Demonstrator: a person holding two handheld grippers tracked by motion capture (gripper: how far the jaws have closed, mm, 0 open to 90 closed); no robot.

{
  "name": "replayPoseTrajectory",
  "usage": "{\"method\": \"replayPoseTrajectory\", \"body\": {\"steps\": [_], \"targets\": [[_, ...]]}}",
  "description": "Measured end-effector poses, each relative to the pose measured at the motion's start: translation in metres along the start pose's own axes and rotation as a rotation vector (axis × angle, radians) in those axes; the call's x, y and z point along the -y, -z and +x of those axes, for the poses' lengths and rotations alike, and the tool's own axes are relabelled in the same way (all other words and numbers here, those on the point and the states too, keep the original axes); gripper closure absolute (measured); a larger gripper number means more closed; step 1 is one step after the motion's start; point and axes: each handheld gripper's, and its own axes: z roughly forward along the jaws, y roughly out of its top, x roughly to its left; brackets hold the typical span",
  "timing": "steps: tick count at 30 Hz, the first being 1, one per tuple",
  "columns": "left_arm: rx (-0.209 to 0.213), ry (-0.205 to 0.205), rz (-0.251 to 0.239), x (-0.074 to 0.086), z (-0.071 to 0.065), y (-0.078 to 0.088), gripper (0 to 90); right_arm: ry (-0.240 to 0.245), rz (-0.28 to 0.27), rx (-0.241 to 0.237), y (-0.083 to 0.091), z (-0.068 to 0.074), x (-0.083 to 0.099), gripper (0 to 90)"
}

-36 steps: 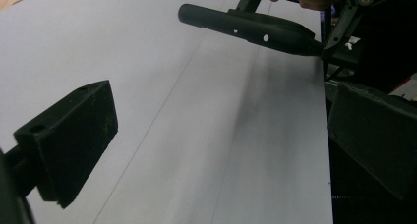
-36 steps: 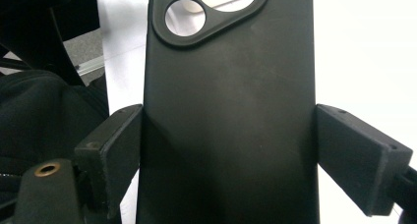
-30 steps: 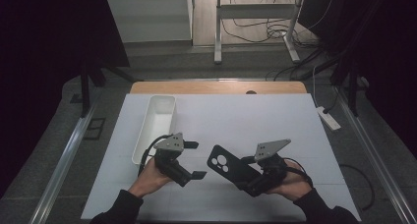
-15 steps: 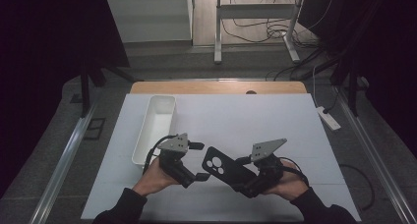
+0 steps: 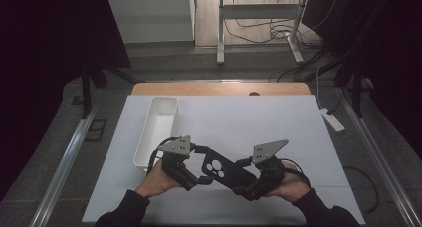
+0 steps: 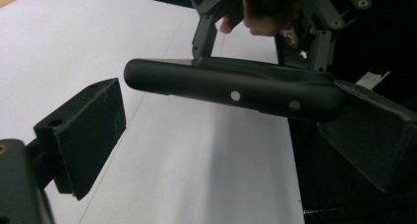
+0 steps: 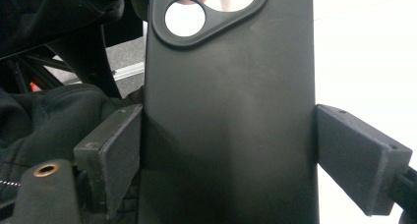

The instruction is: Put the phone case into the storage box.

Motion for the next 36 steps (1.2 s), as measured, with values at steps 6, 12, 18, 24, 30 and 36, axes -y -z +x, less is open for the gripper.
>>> {"method": "replayPoseTrajectory", "body": {"steps": [6,12,18,24,30,36], "targets": [[0.025,-0.018,0.006,-0.0006,-0.0021,-0.003,5.1,0.014,-0.001,-0.027,-0.0034,0.0002,-0.0015,14.7],[0.05,-0.029,-0.009,-0.0005,-0.0037,-0.0034,6.6,0.033,0.001,-0.043,-0.0057,0.0009,-0.0021,14.6],[0.07,-0.019,-0.031,0.0006,-0.0026,-0.0018,8.2,0.041,-0.008,-0.052,-0.0059,0.001,-0.002,14.6],[0.11,0.003,-0.042,0.0008,-0.0003,0.0004,12.5,0.067,0.012,-0.048,-0.0083,0.0014,-0.0004,14.5],[0.105,0.004,-0.03,0.0003,-0.0007,0.0005,13.7,0.073,0.015,-0.049,-0.009,0.0012,0.0003,14.6],[0.094,0.019,-0.026,-0.0011,0.0001,0.0019,15.2,0.093,0.004,-0.018,-0.0084,0.0018,0.0003,14.3]]}}
